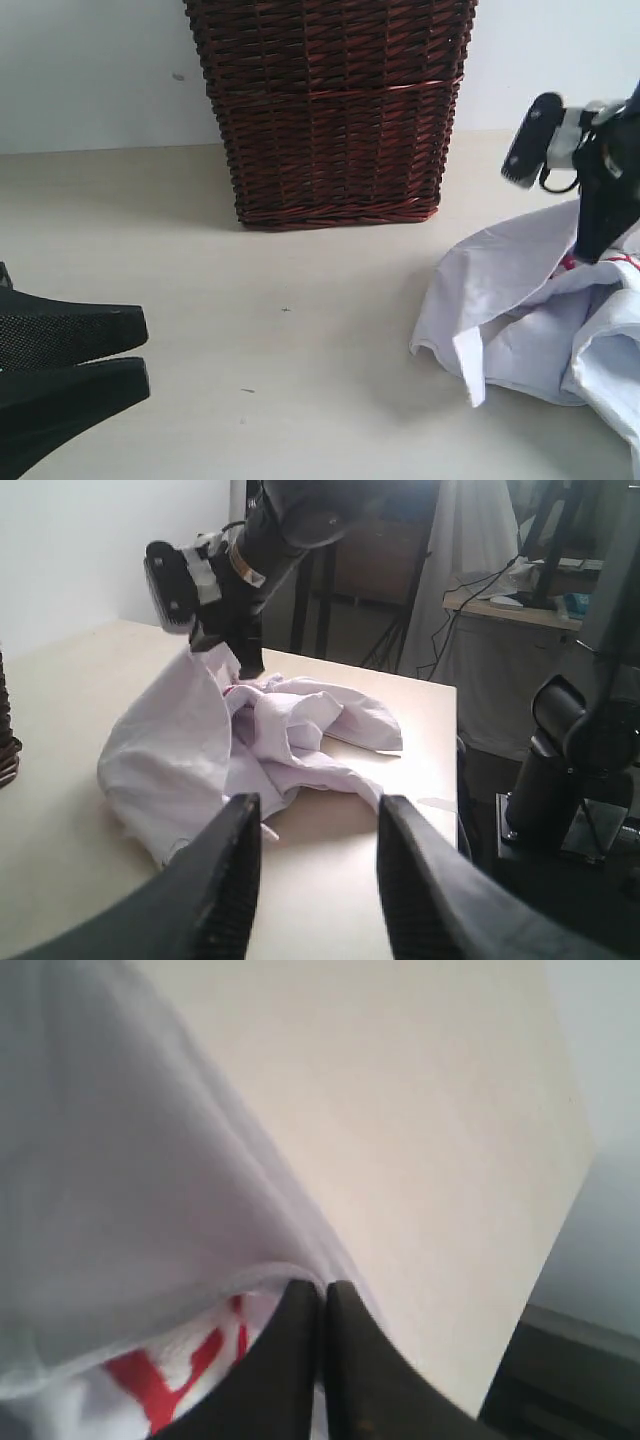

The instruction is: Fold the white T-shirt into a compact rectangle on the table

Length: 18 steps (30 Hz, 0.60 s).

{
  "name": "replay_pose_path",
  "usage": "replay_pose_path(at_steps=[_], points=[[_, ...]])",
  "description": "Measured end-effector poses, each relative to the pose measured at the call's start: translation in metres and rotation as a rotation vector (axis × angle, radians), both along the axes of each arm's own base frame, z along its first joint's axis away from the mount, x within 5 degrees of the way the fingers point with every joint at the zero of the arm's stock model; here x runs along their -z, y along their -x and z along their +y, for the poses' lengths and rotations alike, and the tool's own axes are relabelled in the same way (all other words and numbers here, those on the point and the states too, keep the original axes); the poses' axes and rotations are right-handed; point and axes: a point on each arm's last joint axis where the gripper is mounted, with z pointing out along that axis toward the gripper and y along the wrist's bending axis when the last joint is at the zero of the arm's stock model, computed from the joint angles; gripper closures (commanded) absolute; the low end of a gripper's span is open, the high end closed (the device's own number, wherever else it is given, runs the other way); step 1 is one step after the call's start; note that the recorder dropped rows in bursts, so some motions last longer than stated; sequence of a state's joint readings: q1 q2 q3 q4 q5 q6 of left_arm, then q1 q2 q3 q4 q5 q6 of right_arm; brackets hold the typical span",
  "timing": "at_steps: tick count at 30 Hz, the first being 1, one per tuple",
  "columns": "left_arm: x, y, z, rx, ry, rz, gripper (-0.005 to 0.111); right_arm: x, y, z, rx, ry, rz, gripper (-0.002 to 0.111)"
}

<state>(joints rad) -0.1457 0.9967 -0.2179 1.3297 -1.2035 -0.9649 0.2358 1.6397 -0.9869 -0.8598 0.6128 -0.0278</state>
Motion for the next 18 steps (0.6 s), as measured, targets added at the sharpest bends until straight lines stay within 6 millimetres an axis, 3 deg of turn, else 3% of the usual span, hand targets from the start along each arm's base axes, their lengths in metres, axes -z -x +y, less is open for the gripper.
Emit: replay_pose_path(at_steps=[2,5,7,10,11,14,18], points=[[0.0,0.0,0.0,0.0,0.0,0.0,0.068,-0.017,-0.022,-0.027,0.189,-0.193,-0.118,0.108],[0.0,0.0,0.0,0.0,0.0,0.0,0.068,-0.02,-0.051,-0.068,0.483,-0.393,-0.216,0.108],[0.0,0.0,0.0,0.0,0.0,0.0,0.068,-0.006,-0.069,-0.1,0.694,-0.502,-0.219,0.106],[0.0,0.0,0.0,0.0,0.0,0.0,0.068,0.035,-0.089,-0.146,0.954,-0.578,-0.127,0.08],[0.0,0.0,0.0,0.0,0.0,0.0,0.068,0.042,-0.091,-0.152,0.981,-0.578,-0.095,0.068],[0.0,0.0,0.0,0.0,0.0,0.0,0.068,0.064,-0.093,-0.165,1.033,-0.534,0.012,0.05],[0.0,0.0,0.0,0.0,0.0,0.002,0.068,0.068,-0.095,-0.167,0.98,-0.474,0.084,0.049]])
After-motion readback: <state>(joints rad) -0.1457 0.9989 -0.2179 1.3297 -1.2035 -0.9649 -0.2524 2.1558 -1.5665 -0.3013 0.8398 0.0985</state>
